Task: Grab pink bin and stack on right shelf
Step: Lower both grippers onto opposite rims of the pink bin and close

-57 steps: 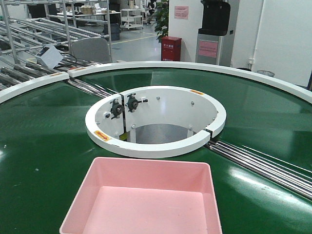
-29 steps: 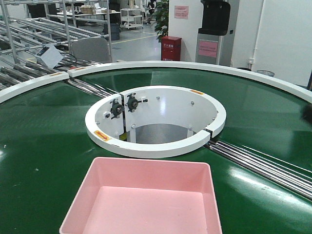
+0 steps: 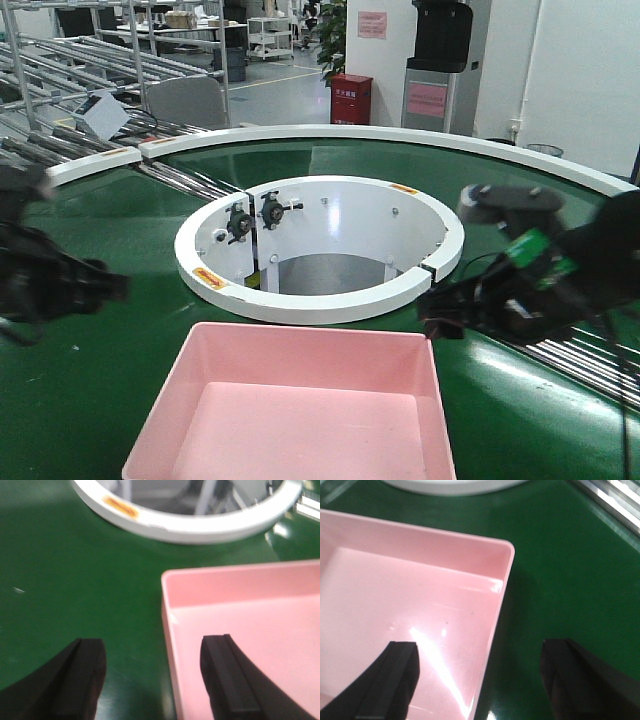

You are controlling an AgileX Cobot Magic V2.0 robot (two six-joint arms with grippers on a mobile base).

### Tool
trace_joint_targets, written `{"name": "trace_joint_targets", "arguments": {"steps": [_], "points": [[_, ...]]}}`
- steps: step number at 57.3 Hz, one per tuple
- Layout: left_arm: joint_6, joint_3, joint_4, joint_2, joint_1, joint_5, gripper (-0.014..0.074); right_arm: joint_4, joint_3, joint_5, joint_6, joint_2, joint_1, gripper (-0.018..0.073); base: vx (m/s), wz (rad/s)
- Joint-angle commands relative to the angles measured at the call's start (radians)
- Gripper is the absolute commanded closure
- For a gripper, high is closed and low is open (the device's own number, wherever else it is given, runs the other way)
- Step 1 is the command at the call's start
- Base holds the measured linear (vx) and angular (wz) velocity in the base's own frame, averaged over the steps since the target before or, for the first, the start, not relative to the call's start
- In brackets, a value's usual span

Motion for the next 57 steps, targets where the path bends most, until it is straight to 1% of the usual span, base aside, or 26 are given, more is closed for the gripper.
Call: {"name": "trace_joint_targets", "arguments": {"steps": [1,10,21,25,29,31,34,38,40,43,44,50,57], "points": [[0.061,-0.092,-0.089,0.080,-0.018,-0.004,0.0064,-0.004,-0.066,-0.029,0.004,0.049,0.000,0.0025,0.00,0.00],[0.069,-0.147,-0.104,0.246,-0.021,0.020,0.0064,0.025,-0.069,-0.041,0.004,0.162,0.000,0.0025,0.00,0.00],[0.069,-0.147,-0.138,0.363,-0.032,0.018,0.0066,0.032,-0.069,-0.043,0.004,0.261,0.000,0.0029,0.00,0.00],[0.069,-0.147,-0.143,0.389,-0.041,0.019,0.0089,0.041,-0.069,-0.043,0.004,0.286,0.000,0.0051,0.00,0.00],[0.069,-0.147,-0.143,0.401,-0.053,0.022,0.0149,0.041,-0.069,-0.045,0.004,0.301,0.000,0.0115,0.00,0.00],[0.069,-0.147,-0.141,0.406,-0.058,0.024,0.0198,0.041,-0.069,-0.044,0.004,0.305,0.000,0.0165,0.00,0.00],[0.069,-0.147,-0.139,0.406,-0.061,0.024,0.0302,0.039,-0.069,-0.042,0.004,0.305,0.000,0.0255,0.00,0.00],[0.069,-0.147,-0.139,0.404,-0.064,0.026,0.0429,0.032,-0.069,-0.042,0.004,0.302,0.000,0.0403,0.00,0.00],[0.069,-0.147,-0.139,0.400,-0.064,0.031,0.0512,0.032,-0.069,-0.042,0.004,0.297,0.000,0.0463,0.00,0.00],[0.069,-0.147,-0.137,0.392,-0.064,0.037,0.0607,0.032,-0.069,-0.042,0.004,0.288,0.000,0.0564,0.00,0.00],[0.069,-0.147,-0.137,0.385,-0.064,0.038,0.0608,0.027,-0.069,-0.042,0.004,0.283,0.000,0.0575,0.00,0.00],[0.069,-0.147,-0.134,0.340,-0.064,0.041,0.0604,0.010,-0.069,-0.042,0.004,0.239,0.000,0.0573,0.00,0.00],[0.069,-0.147,-0.136,0.246,-0.064,0.031,0.0602,-0.016,-0.069,-0.041,0.006,0.153,0.000,0.0571,0.00,0.00]]}}
